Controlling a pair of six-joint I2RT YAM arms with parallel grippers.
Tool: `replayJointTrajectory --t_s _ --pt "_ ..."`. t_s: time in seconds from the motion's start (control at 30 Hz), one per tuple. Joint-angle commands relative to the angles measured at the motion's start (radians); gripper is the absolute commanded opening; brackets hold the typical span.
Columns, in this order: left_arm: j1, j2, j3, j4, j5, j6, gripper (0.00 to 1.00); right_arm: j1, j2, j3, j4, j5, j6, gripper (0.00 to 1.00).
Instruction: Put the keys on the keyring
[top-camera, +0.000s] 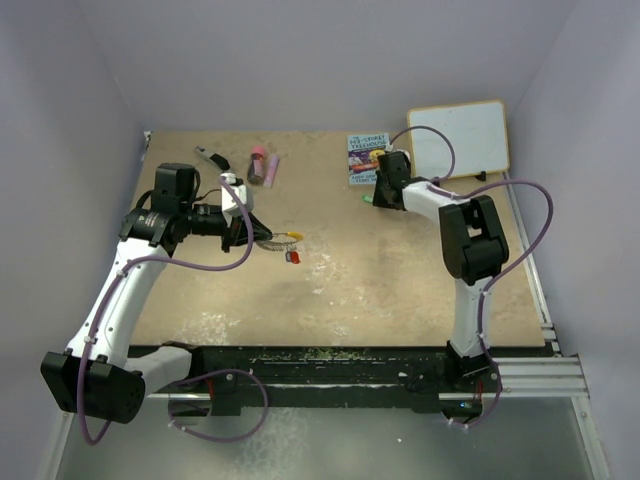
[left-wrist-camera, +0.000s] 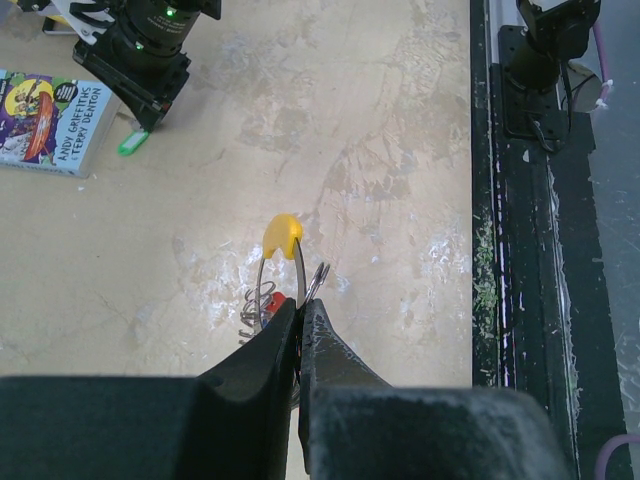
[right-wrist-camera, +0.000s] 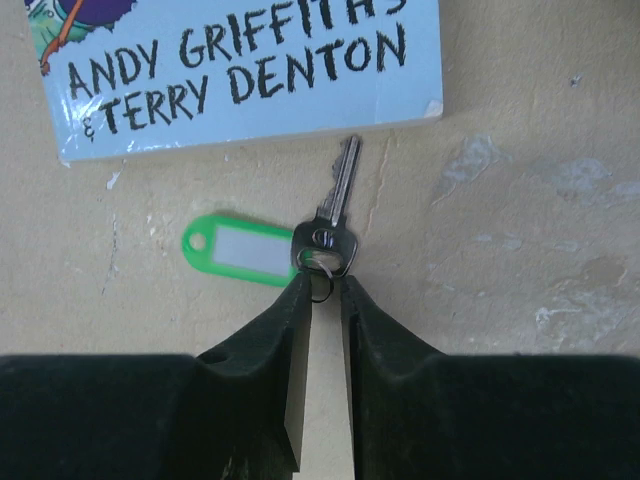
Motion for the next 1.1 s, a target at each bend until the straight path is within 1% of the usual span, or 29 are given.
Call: replayJointTrajectory --t_s 0.0,0.1,0.13,0.23,0.27,0.4,0.5,0.53,0.6,0.7,0.8,0.9,1.0,1.07 --pt "0.008 -0.012 0.001 0.039 0.023 0.012 0.04 -0.001 0.009 0.038 0.006 0.014 0.010 0.22" --pt "0.008 -0.011 0.000 0.039 0.023 0.013 0.04 -0.001 0.017 0.045 -0.002 0.011 0.011 0.20" --pt "0.008 -0.010 0.000 0.040 0.023 0.013 0.04 -0.001 0.016 0.044 -0.002 0.011 0.011 0.17" --pt "0.008 -0.011 0.000 0.043 0.023 0.012 0.04 -0.001 0.004 0.032 0.012 0.012 0.008 0.02" --pt "0.008 -0.012 0.000 0.043 0.023 0.012 0.04 -0.001 -0.001 0.026 0.019 0.012 0.005 0.00" --pt "0.008 -0.013 0.001 0.043 0.024 0.009 0.04 -0.001 -0.032 -0.003 0.042 0.017 -0.015 0.00" --pt "0.008 -0.015 0.006 0.052 0.014 -0.006 0.04 -0.001 -0.106 -0.064 0.076 0.028 -0.057 0.00" --pt "0.008 -0.015 0.012 0.057 0.009 -0.018 0.04 0.000 -0.141 -0.089 0.098 0.036 -0.089 0.00" --pt "0.008 -0.021 0.038 0.073 -0.005 -0.058 0.04 0.002 -0.230 -0.165 0.153 -0.007 -0.149 0.00" --pt "0.008 -0.029 0.067 0.130 -0.073 -0.147 0.04 0.002 -0.388 -0.278 0.203 -0.074 -0.181 0.00" --pt "0.008 -0.027 0.072 0.150 -0.130 -0.179 0.04 0.004 -0.556 -0.391 0.232 -0.159 -0.196 0.00" --pt "0.007 -0.028 0.056 0.191 -0.156 -0.234 0.04 0.020 -0.729 -0.517 0.266 -0.215 -0.195 0.00" --pt "0.005 -0.034 0.045 0.238 -0.160 -0.292 0.04 0.041 -0.902 -0.589 0.258 -0.251 -0.192 0.00" --pt "0.005 -0.036 0.042 0.254 -0.154 -0.311 0.04 0.051 -0.987 -0.615 0.237 -0.322 -0.190 0.00"
